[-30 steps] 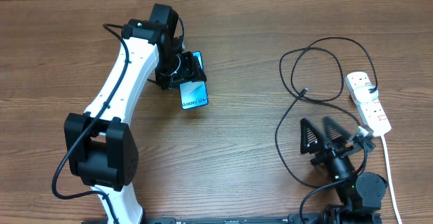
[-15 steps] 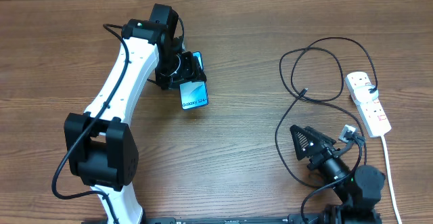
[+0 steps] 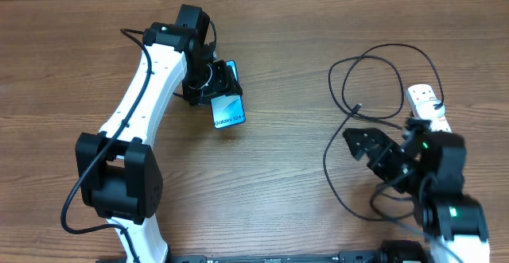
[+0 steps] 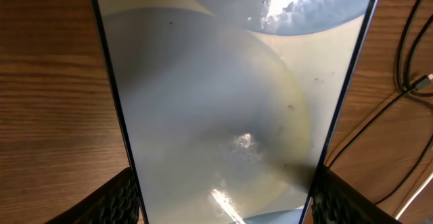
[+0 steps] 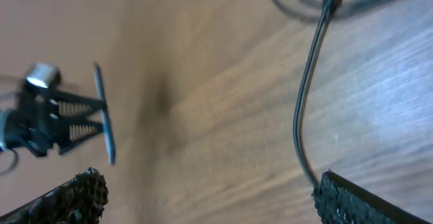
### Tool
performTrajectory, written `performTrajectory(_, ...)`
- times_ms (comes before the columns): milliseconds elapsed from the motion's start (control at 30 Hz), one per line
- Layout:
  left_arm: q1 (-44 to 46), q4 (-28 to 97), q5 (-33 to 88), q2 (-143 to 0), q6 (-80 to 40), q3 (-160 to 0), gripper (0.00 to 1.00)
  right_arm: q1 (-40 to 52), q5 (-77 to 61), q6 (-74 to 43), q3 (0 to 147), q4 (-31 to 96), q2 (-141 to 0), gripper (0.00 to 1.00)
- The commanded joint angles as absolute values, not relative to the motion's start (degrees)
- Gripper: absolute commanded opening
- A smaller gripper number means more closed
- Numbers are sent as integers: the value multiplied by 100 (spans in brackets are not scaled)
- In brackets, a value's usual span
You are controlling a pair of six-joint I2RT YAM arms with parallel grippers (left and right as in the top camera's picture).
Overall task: Plug charger to phone and switch on socket
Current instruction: 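Move the open right gripper toward the phone held by the left, then close the right gripper on the phone's side edge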
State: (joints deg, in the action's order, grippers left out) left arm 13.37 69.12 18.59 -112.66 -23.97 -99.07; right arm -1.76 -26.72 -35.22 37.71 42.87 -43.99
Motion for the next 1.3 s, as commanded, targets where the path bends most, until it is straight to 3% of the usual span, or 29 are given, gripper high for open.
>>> performTrajectory(0, 1315, 6893, 1905, -11292, -2539, -10073, 39, 270, -2886, -3474, 3972, 4180, -5094, 100)
performTrajectory(300, 1315, 6919, 1903, -11292, -2729, -10073, 39, 1232, -3293, -4731, 3972, 2543, -7124, 100)
performTrajectory(500, 1315, 7046, 1815, -11292, -3129, -10071, 38, 1487, -3601, -3857, 3972, 1844, -7922, 100)
performTrajectory(900, 1315, 6884, 1466, -11292, -4571, -10071, 38, 3269, -1481, -4665, 3970, 161, -7970, 100)
performTrajectory(1067, 1319, 6851, 1763, -11292, -4812, -10071, 38, 3736, -729, -5433, 3970, -401, -8016, 100)
performTrajectory(1267, 1319, 6853, 2180, -11292, -4825, -10071, 38, 3894, -617, -5452, 3970, -1188, -8252, 100)
